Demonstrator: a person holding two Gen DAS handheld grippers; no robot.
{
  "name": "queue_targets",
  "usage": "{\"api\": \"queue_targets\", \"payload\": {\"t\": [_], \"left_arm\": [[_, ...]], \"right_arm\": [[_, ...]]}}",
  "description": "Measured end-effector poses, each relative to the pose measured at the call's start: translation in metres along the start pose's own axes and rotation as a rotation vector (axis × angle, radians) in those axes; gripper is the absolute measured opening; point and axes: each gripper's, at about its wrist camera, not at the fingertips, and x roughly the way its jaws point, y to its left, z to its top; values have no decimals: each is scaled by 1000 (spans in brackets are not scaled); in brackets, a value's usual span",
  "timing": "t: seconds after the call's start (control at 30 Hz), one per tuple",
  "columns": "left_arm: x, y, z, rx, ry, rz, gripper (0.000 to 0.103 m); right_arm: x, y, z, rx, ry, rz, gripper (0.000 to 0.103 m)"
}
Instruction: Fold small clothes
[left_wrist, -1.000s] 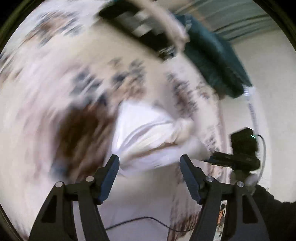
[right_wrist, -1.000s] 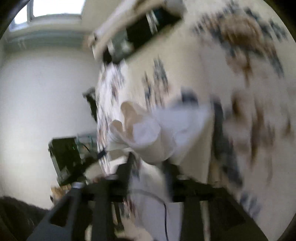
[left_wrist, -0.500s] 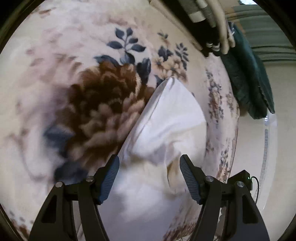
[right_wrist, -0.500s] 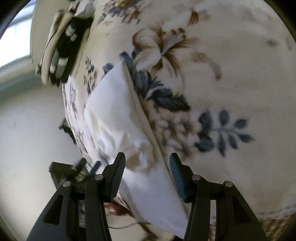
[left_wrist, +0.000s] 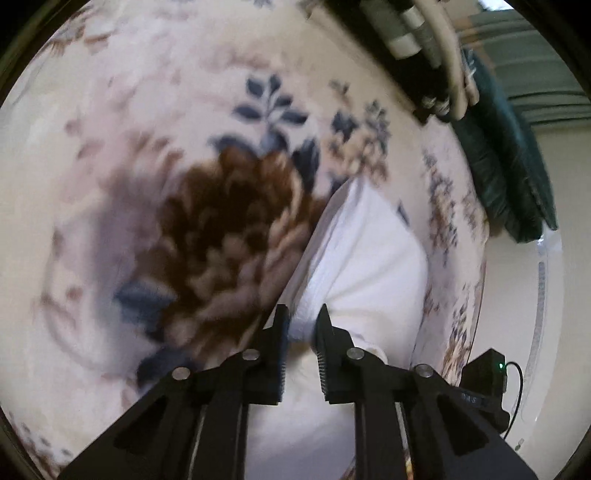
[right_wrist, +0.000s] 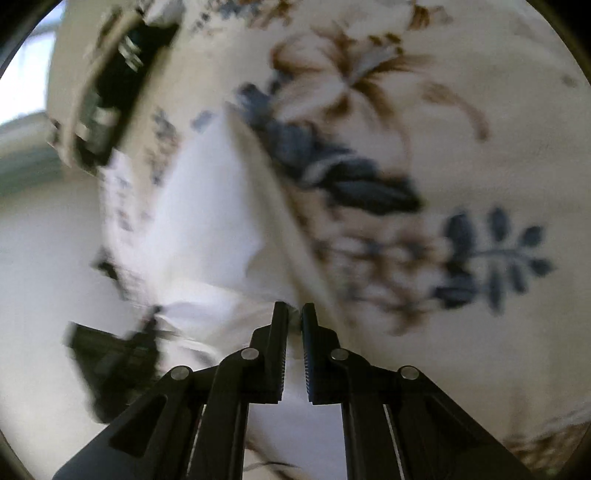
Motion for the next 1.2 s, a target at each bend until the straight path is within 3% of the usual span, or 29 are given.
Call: {"api": "queue_targets", "payload": {"t": [0.03, 0.1, 0.2, 0.37, 0.53, 0.6, 0.67, 0.7, 0.77, 0.97, 1.07, 1.1, 1.17, 1.2], "left_arm": [[-4, -2, -4, 8, 0, 17, 32], [-17, -6, -14, 19, -23, 10, 43], [-28, -9, -26, -5, -44, -18, 45], [-2, -3, -26, -160, -3, -140, 49], [34, 6, -18, -302, 27, -210, 49], [33, 6, -18, -306, 4, -203, 46], [28, 3, -19, -271, -23, -143, 16], [25, 1, -21, -241, -22, -110, 8], [18, 2, -25, -218, -33, -99, 8], [9, 9, -36, -159, -17, -62, 7], [12, 10, -39, -199, 21, -181, 9], [12, 8, -39, -204, 24, -205, 11], [12, 0, -38, -198, 23, -241, 39], [14, -5, -37, -195, 15, -252, 66]], "right_arm": [[1, -4, -1, 18, 17, -16, 12], [-2, -7, -4, 51, 25, -36, 15], [-21, 3, -15, 63, -23, 43, 36], [0, 12, -28, 193, 38, 208, 37], [43, -5, -26, 401, 47, 231, 37], [51, -7, -24, 468, 20, 287, 37], [52, -5, -23, 495, -19, 299, 34], [50, -5, -27, 493, -32, 298, 19], [46, 2, -27, 455, -45, 259, 6], [21, -1, -31, 378, -70, 169, 2], [16, -11, -37, 394, -32, 219, 3], [14, -17, -40, 396, -24, 232, 3], [13, -21, -42, 399, -11, 270, 5], [15, -24, -42, 401, 0, 287, 14]]}}
